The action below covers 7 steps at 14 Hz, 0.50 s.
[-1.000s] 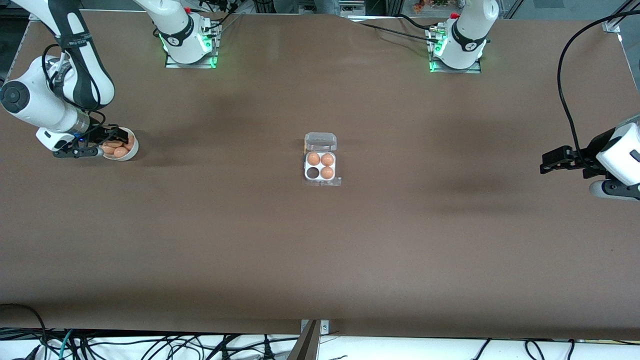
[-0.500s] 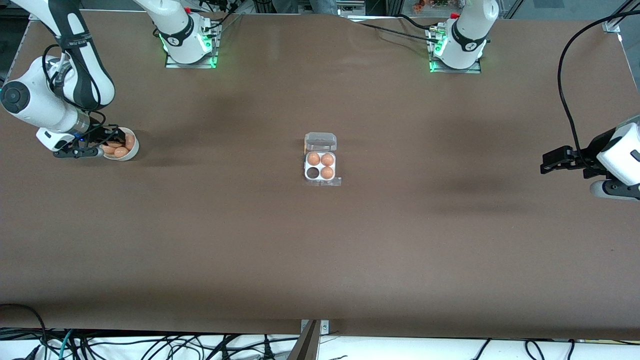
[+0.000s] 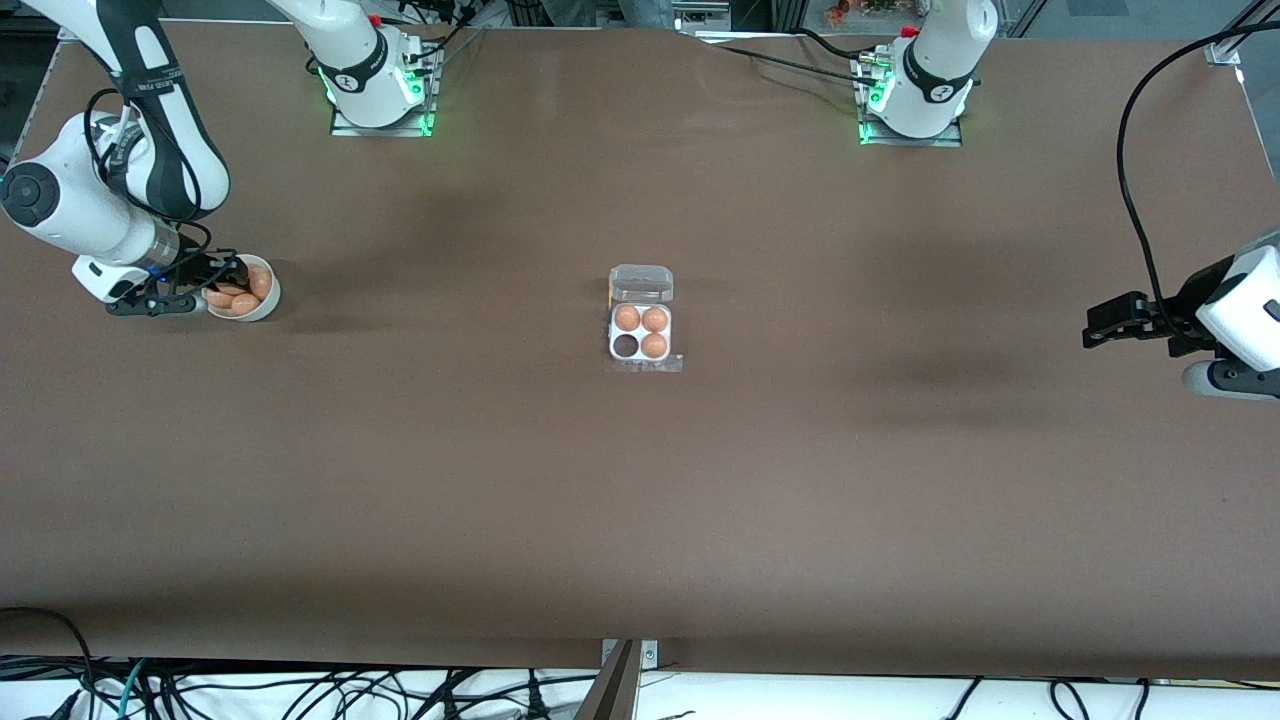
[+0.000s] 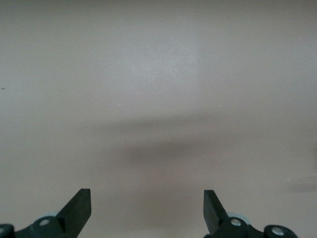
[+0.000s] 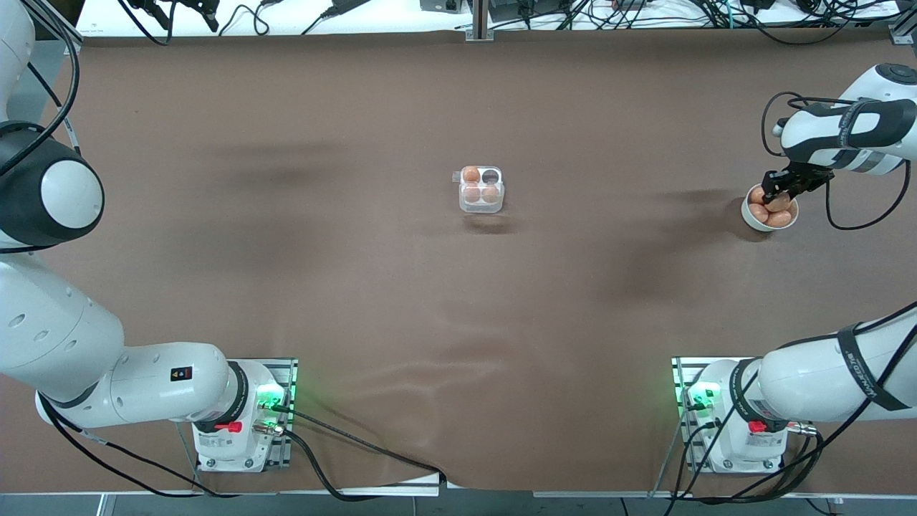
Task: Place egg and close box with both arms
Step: 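Close the right gripper around one brown egg in the bowl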
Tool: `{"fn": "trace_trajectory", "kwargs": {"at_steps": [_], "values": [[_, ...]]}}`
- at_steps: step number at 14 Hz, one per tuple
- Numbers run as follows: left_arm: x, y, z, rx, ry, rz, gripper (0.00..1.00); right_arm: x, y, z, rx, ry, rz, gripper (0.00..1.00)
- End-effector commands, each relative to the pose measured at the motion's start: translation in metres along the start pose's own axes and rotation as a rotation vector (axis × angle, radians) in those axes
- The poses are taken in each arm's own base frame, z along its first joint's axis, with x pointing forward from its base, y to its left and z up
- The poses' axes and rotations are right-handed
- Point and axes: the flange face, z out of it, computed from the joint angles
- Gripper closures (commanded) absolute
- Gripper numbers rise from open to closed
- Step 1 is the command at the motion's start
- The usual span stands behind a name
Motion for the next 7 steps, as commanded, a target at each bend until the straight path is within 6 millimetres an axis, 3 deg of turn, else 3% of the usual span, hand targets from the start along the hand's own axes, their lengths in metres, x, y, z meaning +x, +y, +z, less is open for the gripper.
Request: {"fn": "trace_trajectory", "kwargs": {"at_steps": [1,5,7], "values": [[0.004,0.0,-0.004,-0.011,0.008,-0.004,0.0,0.004,0.0,-0.015,0.007,-0.002,-0.014,0.61],[0.004,0.0,-0.004,-0.011,0.008,-0.004,0.0,0.019,0.001,-0.043,0.024,-0.048,-0.016,0.61],[0.004,0.0,-0.004,-0.011,0.008,-0.002,0.0,0.038,-0.012,-0.071,0.024,-0.067,-0.037,0.61]]}}
